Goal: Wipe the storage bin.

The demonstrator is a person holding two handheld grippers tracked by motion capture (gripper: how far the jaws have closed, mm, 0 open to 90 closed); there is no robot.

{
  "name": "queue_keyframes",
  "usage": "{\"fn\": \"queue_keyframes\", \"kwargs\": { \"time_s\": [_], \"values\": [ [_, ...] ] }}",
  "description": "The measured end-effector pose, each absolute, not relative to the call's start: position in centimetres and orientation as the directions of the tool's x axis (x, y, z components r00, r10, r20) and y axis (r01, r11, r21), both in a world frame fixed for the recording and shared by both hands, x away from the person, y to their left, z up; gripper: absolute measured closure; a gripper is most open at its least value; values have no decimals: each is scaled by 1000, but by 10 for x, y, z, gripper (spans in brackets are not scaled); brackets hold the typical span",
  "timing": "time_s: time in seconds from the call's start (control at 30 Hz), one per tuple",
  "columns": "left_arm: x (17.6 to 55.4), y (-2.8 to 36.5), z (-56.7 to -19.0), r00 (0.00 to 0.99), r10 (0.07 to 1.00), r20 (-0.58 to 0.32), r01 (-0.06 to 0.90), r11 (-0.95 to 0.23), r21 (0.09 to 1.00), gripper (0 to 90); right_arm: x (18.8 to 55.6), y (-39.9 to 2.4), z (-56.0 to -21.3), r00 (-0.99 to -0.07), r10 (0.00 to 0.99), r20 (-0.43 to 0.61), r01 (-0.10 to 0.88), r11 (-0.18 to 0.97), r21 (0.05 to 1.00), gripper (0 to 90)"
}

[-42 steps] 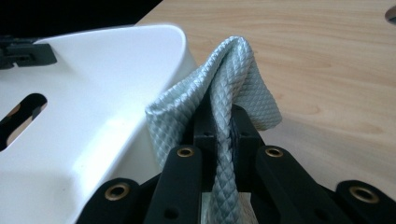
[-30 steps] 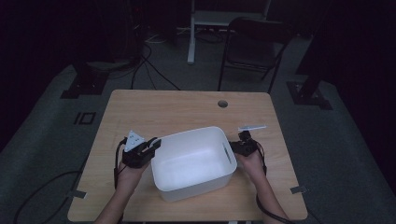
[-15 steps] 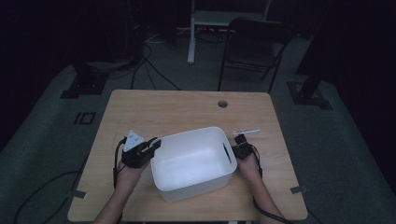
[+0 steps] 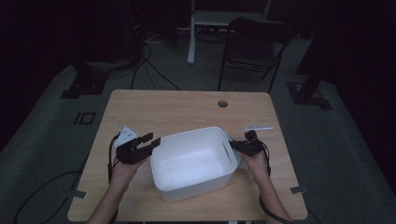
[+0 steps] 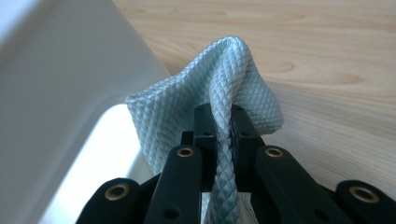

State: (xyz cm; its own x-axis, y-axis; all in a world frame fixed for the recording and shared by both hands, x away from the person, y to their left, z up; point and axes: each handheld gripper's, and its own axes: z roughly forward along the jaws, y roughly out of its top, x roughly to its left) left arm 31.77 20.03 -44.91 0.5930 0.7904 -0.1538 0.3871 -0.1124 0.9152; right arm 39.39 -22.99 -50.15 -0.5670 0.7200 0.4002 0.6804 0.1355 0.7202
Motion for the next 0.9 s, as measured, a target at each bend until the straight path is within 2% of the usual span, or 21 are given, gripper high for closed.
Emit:
{"fn": "queue_keyframes", "kwargs": {
  "time_s": [0.17, 0.43, 0.53, 0.57, 0.6, 0.67, 0.73, 0.77, 0.9],
  "values": [
    [322, 205, -454, 623, 761, -182, 384, -95, 918, 459, 385, -240, -495, -565, 715, 413, 669, 103, 736, 843],
    [337, 203, -454, 683, 711, -169, 384, -152, 911, 485, 373, -254, -489, -553, 717, 424, 663, 71, 745, 843],
    [340, 199, -454, 696, 700, -160, 385, -176, 906, 517, 371, -256, -489, -552, 717, 425, 661, 65, 748, 842],
    [341, 199, -455, 703, 692, -164, 387, -179, 904, 587, 370, -259, -489, -547, 716, 435, 662, 51, 748, 842],
    [342, 198, -455, 706, 688, -166, 390, -182, 903, 587, 370, -259, -489, -547, 716, 435, 662, 51, 748, 842],
    [343, 197, -455, 715, 678, -169, 388, -184, 903, 683, 369, -261, -490, -544, 715, 439, 664, 46, 747, 842],
    [343, 197, -456, 714, 680, -167, 388, -185, 903, 704, 369, -262, -491, -543, 715, 440, 664, 45, 746, 842],
    [343, 197, -456, 712, 681, -169, 390, -184, 902, 766, 368, -263, -491, -540, 716, 442, 666, 42, 745, 842],
    [341, 198, -456, 706, 688, -170, 391, -179, 903, 783, 368, -266, -492, -534, 715, 451, 669, 31, 743, 843]
  ]
}}
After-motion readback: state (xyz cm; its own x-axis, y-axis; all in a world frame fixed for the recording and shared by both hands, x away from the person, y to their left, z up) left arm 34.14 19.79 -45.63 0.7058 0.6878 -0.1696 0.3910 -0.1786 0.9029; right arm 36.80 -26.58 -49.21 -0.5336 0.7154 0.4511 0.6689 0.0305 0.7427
